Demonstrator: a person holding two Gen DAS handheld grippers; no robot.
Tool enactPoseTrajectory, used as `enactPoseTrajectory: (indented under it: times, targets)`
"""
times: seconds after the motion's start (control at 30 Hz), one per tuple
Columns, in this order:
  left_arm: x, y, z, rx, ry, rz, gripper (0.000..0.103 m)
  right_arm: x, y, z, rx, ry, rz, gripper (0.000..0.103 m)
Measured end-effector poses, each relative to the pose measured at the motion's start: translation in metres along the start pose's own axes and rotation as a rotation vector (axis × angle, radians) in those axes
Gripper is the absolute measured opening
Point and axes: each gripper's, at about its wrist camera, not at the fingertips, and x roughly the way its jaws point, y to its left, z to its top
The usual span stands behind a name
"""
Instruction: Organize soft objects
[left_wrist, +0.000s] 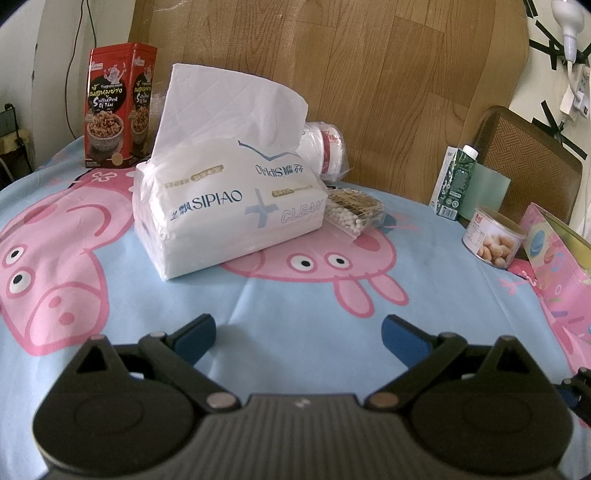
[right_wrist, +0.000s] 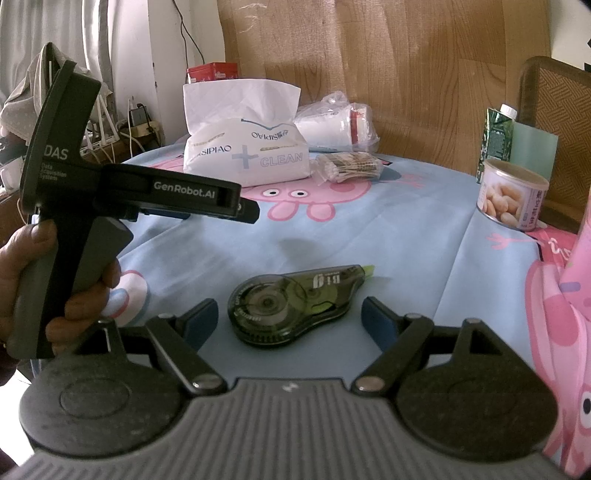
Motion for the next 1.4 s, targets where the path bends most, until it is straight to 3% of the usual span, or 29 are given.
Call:
enactPoseTrajectory:
  times: [0.33,0.43,0.7,0.9,1.13,1.27,1.4]
  targets:
    - [-0.001,-0.001,0.004,-0.022,0.03,-0.041,0.1,0.0,0.001,0.0,-0.009,0.001,-0.007,0.083]
    - [-0.006,-0.007,0.004,-0.042,0.051,-0.101,0.098,0.0,0.003,-0.001,-0.019,-0.003,-0.016,0.075]
    - [-0.025,-0.035,0.006,-0.023,0.087,-0.276,0.097,-0.001,0.003,-0.001,-0.019,-0.002,-0.017,0.075]
    - [-0.024,-0.049,0.002,-0.023,0.161,-0.38,0.097,-0.002,0.003,-0.001,-0.03,0.002,-0.012,0.075]
    - [-0.014,-0.06,-0.007,-0.006,0.23,-0.4,0.095,-0.006,0.003,-0.002,-0.041,0.004,-0.001,0.075]
    - [-0.015,-0.065,-0.01,0.023,0.224,-0.389,0.094,-0.008,0.001,-0.002,-0.035,-0.002,0.001,0.075]
    - [-0.016,-0.068,-0.011,0.035,0.224,-0.393,0.086,-0.011,-0.001,-0.003,-0.016,-0.014,0.0,0.075]
